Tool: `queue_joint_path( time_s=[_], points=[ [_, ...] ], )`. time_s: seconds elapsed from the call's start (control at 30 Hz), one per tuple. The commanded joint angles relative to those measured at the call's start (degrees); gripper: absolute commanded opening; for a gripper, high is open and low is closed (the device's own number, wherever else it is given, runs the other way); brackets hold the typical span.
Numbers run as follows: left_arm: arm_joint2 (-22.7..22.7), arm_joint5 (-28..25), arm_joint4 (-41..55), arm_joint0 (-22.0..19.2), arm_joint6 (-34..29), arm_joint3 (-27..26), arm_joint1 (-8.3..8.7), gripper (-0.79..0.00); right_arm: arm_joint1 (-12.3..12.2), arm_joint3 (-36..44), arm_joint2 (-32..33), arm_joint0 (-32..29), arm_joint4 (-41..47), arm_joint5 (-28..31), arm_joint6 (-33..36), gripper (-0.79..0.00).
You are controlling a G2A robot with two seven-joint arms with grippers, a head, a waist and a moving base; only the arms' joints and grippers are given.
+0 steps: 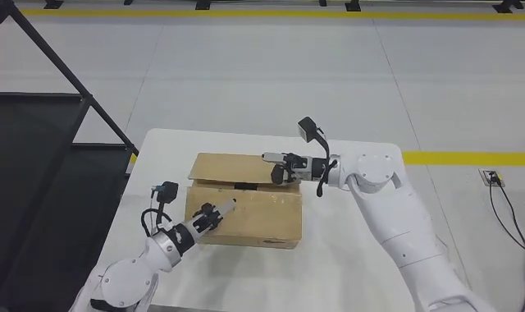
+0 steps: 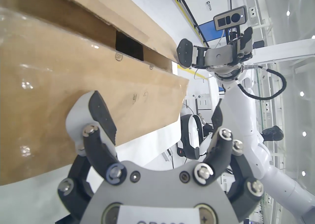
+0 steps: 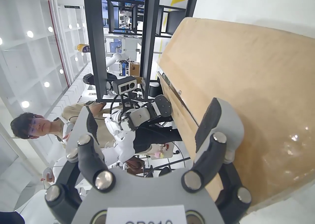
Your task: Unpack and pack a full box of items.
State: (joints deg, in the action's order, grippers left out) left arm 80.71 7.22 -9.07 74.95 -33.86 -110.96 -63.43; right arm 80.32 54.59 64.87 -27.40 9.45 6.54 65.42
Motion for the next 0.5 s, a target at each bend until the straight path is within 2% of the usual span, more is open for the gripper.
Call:
queue_joint_path(
  time_s=[0.0, 0.37, 0.47],
  points=[
    [-0.6, 0.3, -0.4, -0.5, 0.3, 0.3, -0.07, 0.000, -0.1, -0.4, -0.2, -0.2, -0.1, 0.1, 0.6, 0.000],
    [-2.8, 0.6, -1.8, -2.3, 1.9, 2.0, -0.37, 0.000, -0.3, -2.9, -0.9, -0.6, 2.0, 1.4, 2.3, 0.000],
    [-2.3, 0.5, 1.3, -1.9, 2.7, 1.5, -0.52, 0.000, -0.3, -3.7, -1.4, -0.5, 1.9, 1.9, 2.6, 0.000]
  ],
)
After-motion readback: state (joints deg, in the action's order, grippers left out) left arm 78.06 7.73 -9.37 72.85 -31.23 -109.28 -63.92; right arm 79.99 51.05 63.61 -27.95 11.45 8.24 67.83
